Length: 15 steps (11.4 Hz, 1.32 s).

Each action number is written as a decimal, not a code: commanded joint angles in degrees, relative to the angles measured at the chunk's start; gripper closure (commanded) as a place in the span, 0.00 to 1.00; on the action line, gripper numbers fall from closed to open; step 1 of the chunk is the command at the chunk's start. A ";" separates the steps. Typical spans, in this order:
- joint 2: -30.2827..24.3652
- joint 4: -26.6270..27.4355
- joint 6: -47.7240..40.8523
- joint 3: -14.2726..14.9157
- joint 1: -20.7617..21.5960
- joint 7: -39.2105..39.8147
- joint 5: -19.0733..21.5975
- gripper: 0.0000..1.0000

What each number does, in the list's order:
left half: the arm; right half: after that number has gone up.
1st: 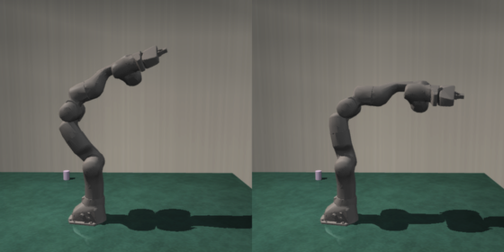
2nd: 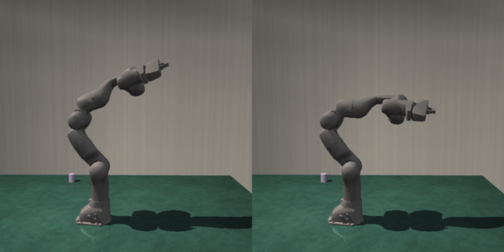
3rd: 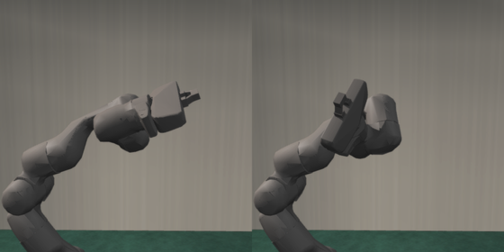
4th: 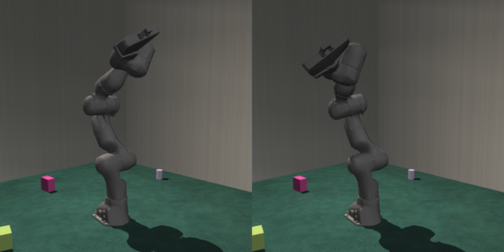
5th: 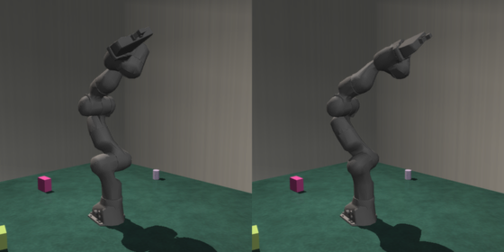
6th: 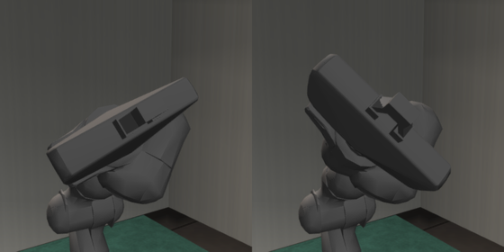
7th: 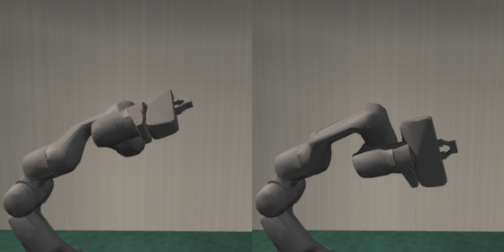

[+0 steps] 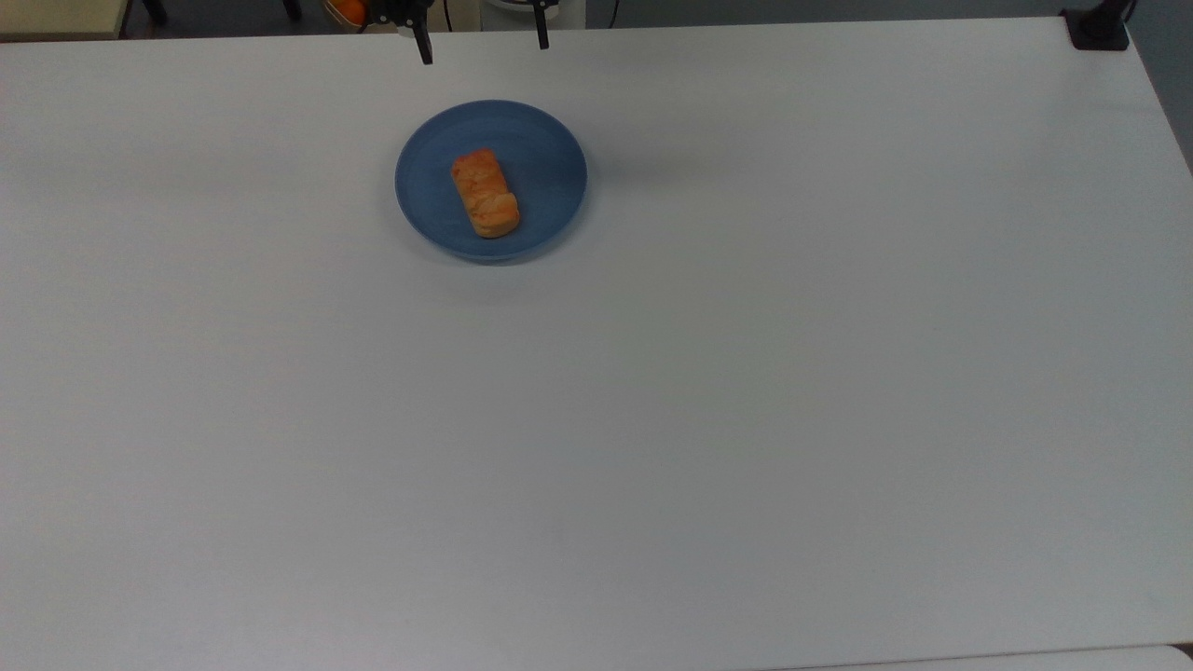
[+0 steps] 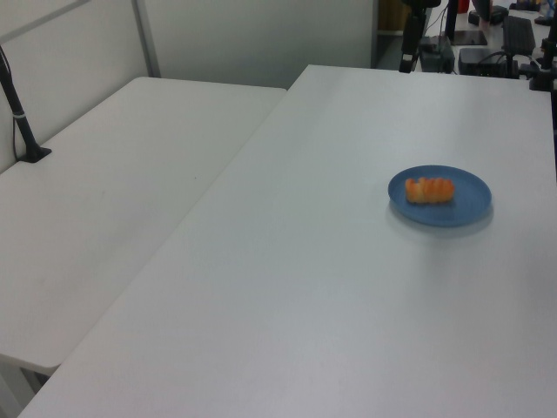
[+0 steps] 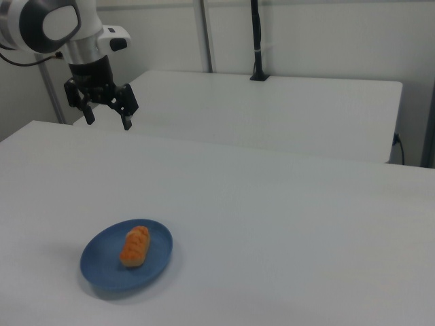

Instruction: Put the bread on the table

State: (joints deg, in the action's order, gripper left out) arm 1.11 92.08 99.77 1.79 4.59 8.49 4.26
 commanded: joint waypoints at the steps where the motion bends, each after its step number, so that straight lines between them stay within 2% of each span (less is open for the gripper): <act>1: -0.84 0.99 -0.63 0.23 0.07 1.18 0.66 0.00; 11: -0.84 3.01 -0.63 1.28 -0.10 2.06 0.49 0.00; 15: -0.41 7.92 -1.16 1.20 0.07 2.06 -0.04 0.00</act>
State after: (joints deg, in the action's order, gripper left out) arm 1.19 96.84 99.66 2.46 4.15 8.96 4.26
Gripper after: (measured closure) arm 0.000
